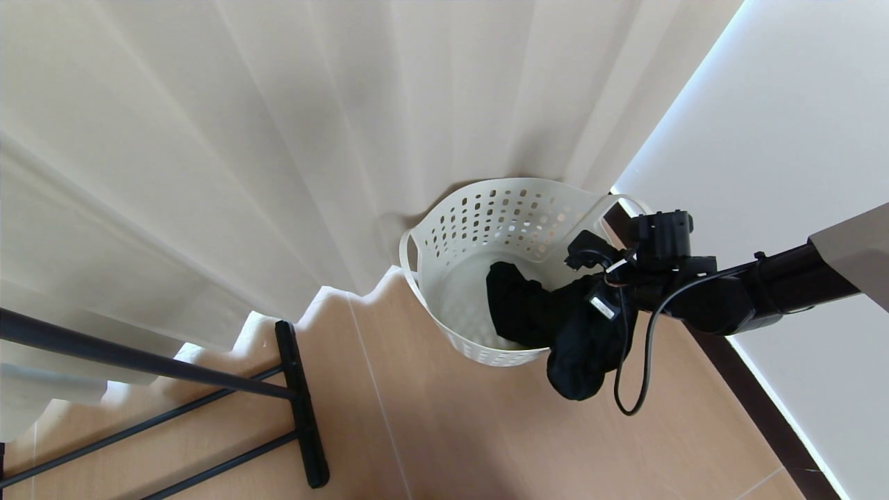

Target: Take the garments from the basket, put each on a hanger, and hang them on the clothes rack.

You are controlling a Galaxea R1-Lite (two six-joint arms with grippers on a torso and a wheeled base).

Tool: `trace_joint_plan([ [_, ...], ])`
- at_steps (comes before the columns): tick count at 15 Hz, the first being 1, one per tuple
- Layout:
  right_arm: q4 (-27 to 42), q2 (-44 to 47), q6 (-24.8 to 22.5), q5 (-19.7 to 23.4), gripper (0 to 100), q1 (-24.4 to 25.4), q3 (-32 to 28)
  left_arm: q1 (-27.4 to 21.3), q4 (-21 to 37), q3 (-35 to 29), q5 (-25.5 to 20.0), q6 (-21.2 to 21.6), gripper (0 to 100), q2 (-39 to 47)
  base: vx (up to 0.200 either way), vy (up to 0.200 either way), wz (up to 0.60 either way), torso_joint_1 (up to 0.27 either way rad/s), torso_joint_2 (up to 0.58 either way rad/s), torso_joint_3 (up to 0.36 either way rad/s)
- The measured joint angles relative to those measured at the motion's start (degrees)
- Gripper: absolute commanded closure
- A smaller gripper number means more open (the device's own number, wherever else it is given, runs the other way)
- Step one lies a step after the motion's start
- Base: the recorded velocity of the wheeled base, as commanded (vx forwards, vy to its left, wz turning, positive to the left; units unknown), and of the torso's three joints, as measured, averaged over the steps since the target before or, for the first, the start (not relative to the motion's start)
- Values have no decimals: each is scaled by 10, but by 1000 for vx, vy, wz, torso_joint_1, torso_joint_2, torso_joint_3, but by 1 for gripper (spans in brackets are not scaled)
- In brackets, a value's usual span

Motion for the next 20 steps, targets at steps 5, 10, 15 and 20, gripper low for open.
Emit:
trace_joint_plan([
  [5,-2,-12,12,9,100,5,6,0,0,0,0,0,0,0,0,0,0,0,0,0],
  [10,-31,-109,61,25,100,47,90,0,0,0,0,0,0,0,0,0,0,0,0,0],
  [15,-88,-280,109,7,100,150,209,0,0,0,0,1,0,0,0,0,0,0,0,0],
  [20,-89,-485,121,-16,100,291,315,1,0,0,0,3,0,0,0,0,0,0,0,0],
])
